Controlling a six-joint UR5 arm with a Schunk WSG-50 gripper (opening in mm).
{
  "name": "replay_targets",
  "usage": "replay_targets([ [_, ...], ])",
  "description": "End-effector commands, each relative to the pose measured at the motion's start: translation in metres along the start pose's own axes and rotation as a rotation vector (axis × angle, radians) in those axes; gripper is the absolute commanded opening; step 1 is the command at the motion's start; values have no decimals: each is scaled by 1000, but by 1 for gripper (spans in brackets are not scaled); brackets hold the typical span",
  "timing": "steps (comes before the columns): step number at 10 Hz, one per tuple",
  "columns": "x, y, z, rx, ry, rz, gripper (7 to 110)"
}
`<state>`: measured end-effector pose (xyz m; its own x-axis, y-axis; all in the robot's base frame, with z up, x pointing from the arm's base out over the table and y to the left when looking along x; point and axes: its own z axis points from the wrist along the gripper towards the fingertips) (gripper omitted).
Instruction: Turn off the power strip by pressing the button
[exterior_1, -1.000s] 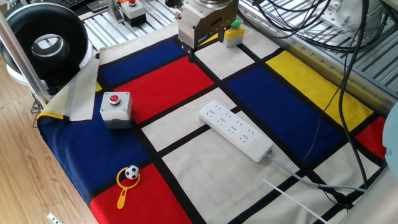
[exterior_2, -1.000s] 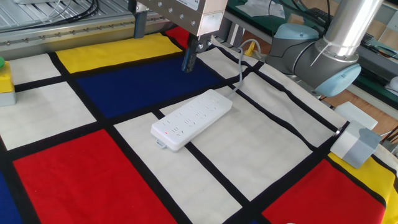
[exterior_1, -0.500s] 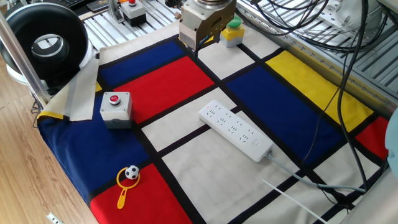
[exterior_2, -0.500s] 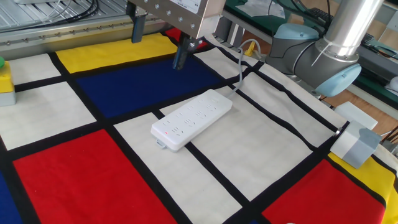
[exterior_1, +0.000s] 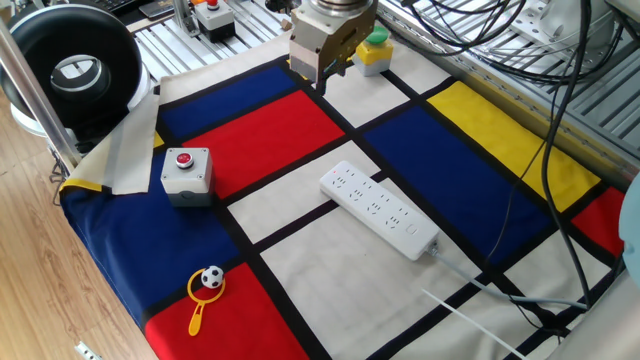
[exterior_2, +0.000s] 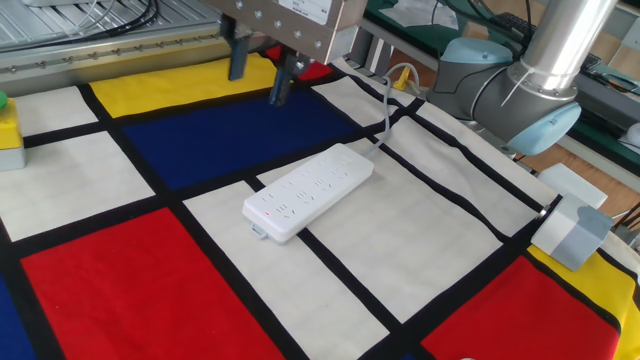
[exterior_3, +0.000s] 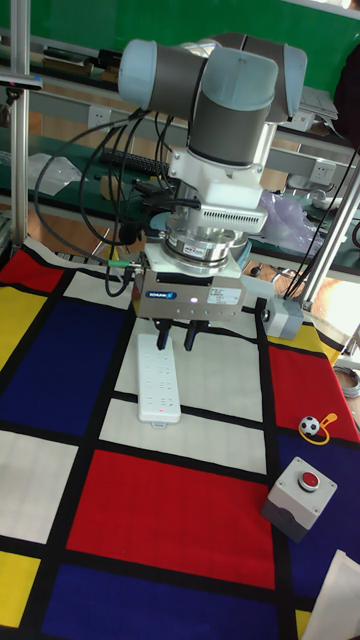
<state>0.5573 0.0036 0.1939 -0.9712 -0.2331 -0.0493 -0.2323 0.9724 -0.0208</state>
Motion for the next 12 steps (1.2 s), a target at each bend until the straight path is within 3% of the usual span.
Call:
replay_targets([
  [1,-9,6,0,-17,-37,-26,7],
  [3,-16,14,-1,-49,-66,-10,7],
  [7,-16,5,1,-10,-62,-24,7],
  [12,-15,10,2,-30,-61,-3,7],
])
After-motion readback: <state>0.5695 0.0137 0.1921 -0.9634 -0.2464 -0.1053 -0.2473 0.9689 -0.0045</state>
